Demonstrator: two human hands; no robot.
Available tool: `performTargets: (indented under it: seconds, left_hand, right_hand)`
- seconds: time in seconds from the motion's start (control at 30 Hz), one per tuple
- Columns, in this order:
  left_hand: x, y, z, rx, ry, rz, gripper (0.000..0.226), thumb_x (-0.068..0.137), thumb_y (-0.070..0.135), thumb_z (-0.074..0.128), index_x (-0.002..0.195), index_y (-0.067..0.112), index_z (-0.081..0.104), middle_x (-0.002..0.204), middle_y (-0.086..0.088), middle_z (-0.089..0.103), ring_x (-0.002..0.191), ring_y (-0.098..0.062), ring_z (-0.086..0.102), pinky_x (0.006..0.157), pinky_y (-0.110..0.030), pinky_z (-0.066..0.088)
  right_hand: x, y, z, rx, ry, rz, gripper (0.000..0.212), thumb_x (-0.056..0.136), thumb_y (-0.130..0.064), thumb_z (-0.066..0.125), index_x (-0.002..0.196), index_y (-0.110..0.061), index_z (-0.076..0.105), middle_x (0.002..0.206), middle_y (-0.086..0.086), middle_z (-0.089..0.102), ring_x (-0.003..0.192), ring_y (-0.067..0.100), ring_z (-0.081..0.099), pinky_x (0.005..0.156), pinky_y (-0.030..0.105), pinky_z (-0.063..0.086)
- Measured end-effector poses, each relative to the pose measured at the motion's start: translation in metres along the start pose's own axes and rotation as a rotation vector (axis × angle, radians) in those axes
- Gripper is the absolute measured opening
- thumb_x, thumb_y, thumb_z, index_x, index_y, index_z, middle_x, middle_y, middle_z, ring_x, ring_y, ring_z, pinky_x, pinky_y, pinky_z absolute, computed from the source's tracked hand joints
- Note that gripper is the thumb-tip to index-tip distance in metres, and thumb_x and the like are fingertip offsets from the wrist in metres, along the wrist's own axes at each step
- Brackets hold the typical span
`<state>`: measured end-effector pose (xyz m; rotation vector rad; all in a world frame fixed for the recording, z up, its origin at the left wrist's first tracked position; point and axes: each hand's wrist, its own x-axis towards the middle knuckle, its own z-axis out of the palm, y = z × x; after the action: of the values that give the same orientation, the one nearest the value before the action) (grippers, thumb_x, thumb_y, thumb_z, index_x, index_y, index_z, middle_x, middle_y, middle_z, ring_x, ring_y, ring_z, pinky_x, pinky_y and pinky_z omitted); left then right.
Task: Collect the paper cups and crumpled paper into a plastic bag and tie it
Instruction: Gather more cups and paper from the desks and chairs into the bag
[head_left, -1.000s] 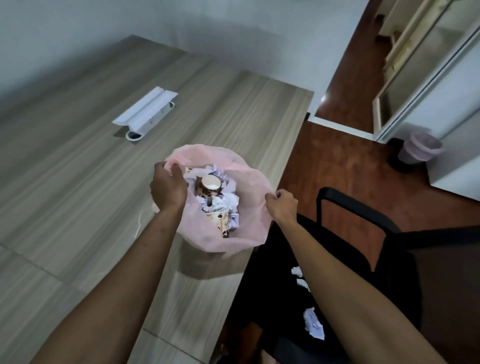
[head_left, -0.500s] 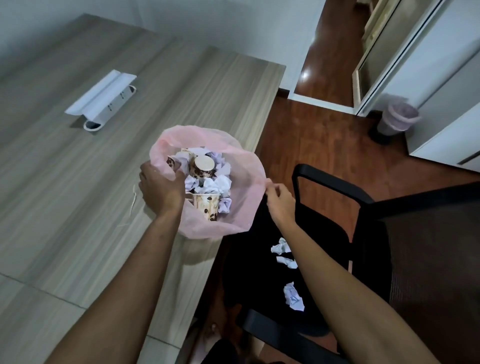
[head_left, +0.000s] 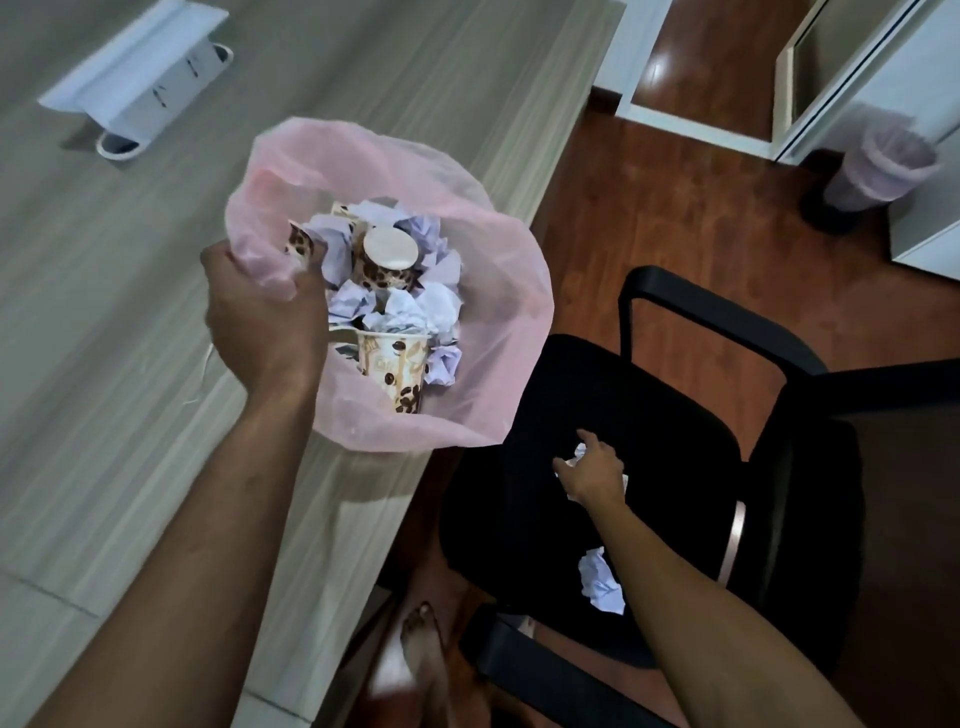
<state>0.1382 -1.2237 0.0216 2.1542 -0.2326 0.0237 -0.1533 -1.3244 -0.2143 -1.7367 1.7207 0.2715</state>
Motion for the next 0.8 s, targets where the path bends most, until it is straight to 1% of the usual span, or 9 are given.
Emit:
performTargets:
  seconds: [0.1, 0.2, 0.3, 0.4, 0.47, 0.57, 0.63, 0.7, 0.8]
  left_hand:
    - [-0.002, -0.008, 0.002, -0.035, -0.017, 0.018, 0.054, 0.08, 0.042, 0.07, 0.12, 0.01, 0.052, 0.101, 0.008, 0.056, 0.084, -0.013, 0.051, 0.067, -0.018, 0.035]
    - [-0.005, -0.019, 0.002, -0.057, -0.015, 0.038, 0.049, 0.076, 0.031, 0.067, 0.119, 0.012, 0.054, 0.098, 0.009, 0.057, 0.083, -0.011, 0.053, 0.069, -0.02, 0.04]
    - [-0.007, -0.025, 0.002, -0.071, -0.013, 0.039, 0.046, 0.076, 0.031, 0.069, 0.117, 0.014, 0.055, 0.096, 0.012, 0.058, 0.081, -0.008, 0.054, 0.07, -0.019, 0.043]
    - [-0.009, -0.025, 0.001, -0.086, -0.022, 0.042, 0.044, 0.078, 0.028, 0.069, 0.118, 0.016, 0.055, 0.098, 0.012, 0.059, 0.08, -0.007, 0.055, 0.068, -0.015, 0.04]
    - [-0.01, -0.024, -0.001, -0.085, -0.026, 0.042, 0.043, 0.079, 0.025, 0.069, 0.118, 0.016, 0.055, 0.099, 0.01, 0.06, 0.079, -0.007, 0.054, 0.067, -0.013, 0.038]
    - [-0.011, -0.022, -0.004, -0.073, -0.043, 0.037, 0.042, 0.079, 0.024, 0.068, 0.118, 0.014, 0.054, 0.1, 0.007, 0.06, 0.081, -0.013, 0.054, 0.067, -0.017, 0.037]
    - [-0.01, -0.019, -0.009, -0.073, -0.057, 0.025, 0.042, 0.079, 0.024, 0.068, 0.118, 0.015, 0.054, 0.101, 0.005, 0.062, 0.083, -0.015, 0.056, 0.069, -0.021, 0.038]
    - [-0.009, -0.016, -0.013, -0.072, -0.079, 0.011, 0.043, 0.079, 0.025, 0.068, 0.118, 0.015, 0.054, 0.104, 0.003, 0.064, 0.086, -0.017, 0.059, 0.071, -0.024, 0.043]
    - [-0.007, -0.011, -0.022, -0.074, -0.1, -0.013, 0.043, 0.079, 0.027, 0.068, 0.118, 0.015, 0.055, 0.108, -0.001, 0.066, 0.09, -0.021, 0.061, 0.076, -0.029, 0.048]
  right_hand:
    - [0.019, 0.007, 0.015, -0.115, -0.062, -0.018, 0.063, 0.087, -0.036, 0.061, 0.145, -0.028, 0.037, 0.14, 0.014, 0.045, 0.126, 0.035, 0.044, 0.101, 0.039, 0.041]
    - [0.031, 0.016, 0.027, -0.266, -0.035, -0.042, 0.049, 0.091, -0.026, 0.058, 0.139, -0.03, 0.046, 0.138, 0.012, 0.043, 0.125, 0.034, 0.043, 0.09, 0.035, 0.041]
    - [0.045, 0.025, 0.037, -0.241, 0.034, -0.082, 0.041, 0.082, -0.003, 0.06, 0.12, -0.02, 0.062, 0.127, 0.017, 0.049, 0.113, 0.035, 0.047, 0.083, 0.033, 0.039]
    - [0.048, 0.028, 0.038, -0.202, 0.094, -0.133, 0.027, 0.081, 0.006, 0.058, 0.105, -0.004, 0.068, 0.111, 0.022, 0.059, 0.102, 0.037, 0.055, 0.085, 0.033, 0.047]
    - [0.042, 0.025, 0.034, -0.06, 0.118, -0.125, 0.02, 0.084, 0.004, 0.057, 0.099, 0.0, 0.069, 0.104, 0.021, 0.063, 0.102, 0.037, 0.057, 0.084, 0.033, 0.046]
    - [0.026, 0.011, 0.024, 0.212, 0.201, -0.067, 0.014, 0.083, 0.004, 0.059, 0.087, -0.001, 0.071, 0.093, 0.018, 0.069, 0.091, 0.036, 0.065, 0.072, 0.024, 0.043]
    - [0.008, -0.006, 0.008, 0.378, 0.276, -0.06, 0.012, 0.084, 0.003, 0.062, 0.087, -0.004, 0.072, 0.094, 0.014, 0.071, 0.091, 0.032, 0.067, 0.077, 0.023, 0.044]
    - [-0.015, -0.024, -0.018, 0.5, 0.38, -0.066, 0.008, 0.084, -0.004, 0.067, 0.089, -0.008, 0.073, 0.094, 0.01, 0.072, 0.092, 0.028, 0.067, 0.085, 0.029, 0.047]
    - [-0.053, -0.056, -0.072, 0.713, 0.519, -0.056, 0.009, 0.083, -0.012, 0.069, 0.09, -0.016, 0.072, 0.092, 0.005, 0.071, 0.087, 0.022, 0.067, 0.079, 0.027, 0.048]
